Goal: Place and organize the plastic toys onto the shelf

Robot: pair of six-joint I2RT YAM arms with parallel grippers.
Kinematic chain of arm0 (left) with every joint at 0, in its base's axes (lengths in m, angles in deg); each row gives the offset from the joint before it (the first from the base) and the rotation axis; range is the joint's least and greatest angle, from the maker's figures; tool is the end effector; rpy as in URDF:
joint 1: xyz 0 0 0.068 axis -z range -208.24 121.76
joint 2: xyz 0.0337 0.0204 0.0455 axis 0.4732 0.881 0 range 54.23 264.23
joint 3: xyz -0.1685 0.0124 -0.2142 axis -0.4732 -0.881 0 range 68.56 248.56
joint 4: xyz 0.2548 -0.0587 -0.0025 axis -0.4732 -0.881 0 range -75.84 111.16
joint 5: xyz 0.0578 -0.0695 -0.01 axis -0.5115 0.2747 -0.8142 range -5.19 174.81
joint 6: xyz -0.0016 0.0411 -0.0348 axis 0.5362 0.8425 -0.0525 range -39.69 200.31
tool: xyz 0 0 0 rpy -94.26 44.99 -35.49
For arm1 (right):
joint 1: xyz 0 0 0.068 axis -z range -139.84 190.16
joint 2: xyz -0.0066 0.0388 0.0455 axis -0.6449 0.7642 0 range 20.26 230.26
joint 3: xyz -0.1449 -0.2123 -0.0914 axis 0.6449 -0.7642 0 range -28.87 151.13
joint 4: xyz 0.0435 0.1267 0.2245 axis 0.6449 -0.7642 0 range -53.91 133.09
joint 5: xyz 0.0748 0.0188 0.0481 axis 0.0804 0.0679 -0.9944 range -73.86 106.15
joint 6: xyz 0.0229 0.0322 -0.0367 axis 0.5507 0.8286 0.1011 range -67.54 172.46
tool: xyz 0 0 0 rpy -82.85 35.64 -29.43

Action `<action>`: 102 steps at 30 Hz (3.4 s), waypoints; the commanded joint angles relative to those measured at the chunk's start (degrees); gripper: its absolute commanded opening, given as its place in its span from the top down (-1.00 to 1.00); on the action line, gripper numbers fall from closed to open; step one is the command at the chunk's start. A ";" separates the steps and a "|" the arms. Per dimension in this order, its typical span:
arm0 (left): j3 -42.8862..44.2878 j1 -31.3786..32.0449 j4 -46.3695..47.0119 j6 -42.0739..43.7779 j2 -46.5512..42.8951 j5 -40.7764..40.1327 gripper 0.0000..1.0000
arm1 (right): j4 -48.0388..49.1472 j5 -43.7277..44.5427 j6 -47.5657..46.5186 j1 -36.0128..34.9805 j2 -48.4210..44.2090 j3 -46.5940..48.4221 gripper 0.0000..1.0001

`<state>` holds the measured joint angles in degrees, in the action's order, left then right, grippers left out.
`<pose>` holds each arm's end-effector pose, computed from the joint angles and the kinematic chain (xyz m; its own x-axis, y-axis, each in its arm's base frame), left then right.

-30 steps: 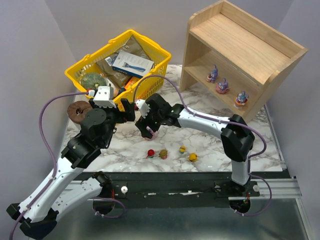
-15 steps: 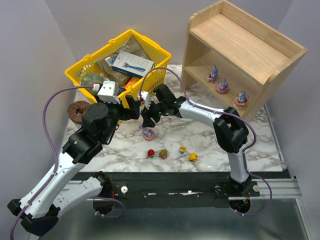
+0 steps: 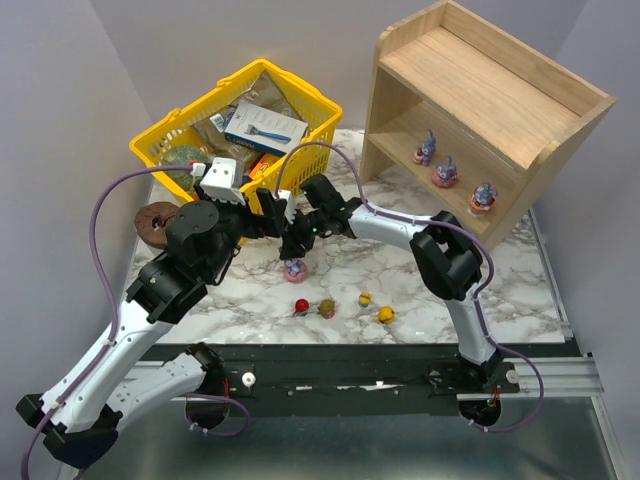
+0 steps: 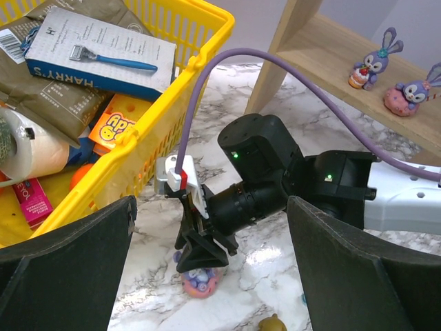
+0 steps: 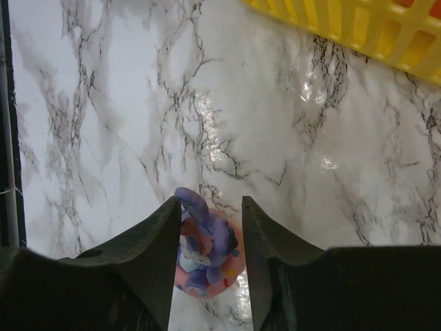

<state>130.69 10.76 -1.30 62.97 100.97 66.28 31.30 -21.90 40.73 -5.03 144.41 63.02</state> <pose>0.1365 -0.0959 0.4154 -0.1961 -0.2049 -0.9589 0.3072 0.9159 -0.2585 0.3232 0.3565 0.1810 -0.3027 -0.5319 -0.7909 -0.9523 0.1355 0.2733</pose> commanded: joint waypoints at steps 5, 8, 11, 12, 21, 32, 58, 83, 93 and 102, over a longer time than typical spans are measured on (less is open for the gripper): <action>1.59 -0.42 -0.13 1.17 -0.16 1.56 -0.97 | 5.46 2.09 4.87 -0.34 0.48 -1.71 0.73; 1.42 -0.42 -0.04 1.00 -0.25 1.65 -0.97 | 8.01 5.16 7.50 -0.25 -1.63 -4.96 0.99; 0.54 -0.51 0.57 0.65 -0.42 1.91 -0.97 | 8.28 9.73 9.88 -0.25 -4.79 -6.55 0.99; 0.10 -0.51 0.83 0.64 -0.60 2.09 -0.97 | 8.19 13.05 10.58 -0.34 -6.89 -7.95 0.99; -2.62 -0.42 0.93 0.64 -0.07 8.13 -0.98 | -1.82 32.22 19.98 -0.08 -20.35 -8.49 0.99; -8.16 -0.42 7.59 2.66 2.21 32.83 -0.97 | -16.95 34.27 23.24 -0.08 -35.20 -5.32 0.99; -10.62 -0.51 27.73 -6.56 11.70 40.49 -0.65 | -11.06 24.33 27.46 -0.08 -50.68 -11.92 0.99; -8.25 -0.42 26.41 -6.03 16.10 40.24 0.84 | -7.19 29.33 29.65 -0.07 -52.35 -11.74 0.92; -5.71 -0.42 27.03 -6.04 18.56 36.19 1.00 | -12.99 44.36 36.15 -0.16 -52.53 -5.68 -0.17; 0.96 -0.68 27.03 -3.58 24.88 34.61 1.00 | -17.21 50.78 34.32 -0.08 -55.59 -1.37 -0.53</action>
<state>125.86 10.44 24.19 57.22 122.98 102.92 17.83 23.74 75.55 -4.88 91.65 59.15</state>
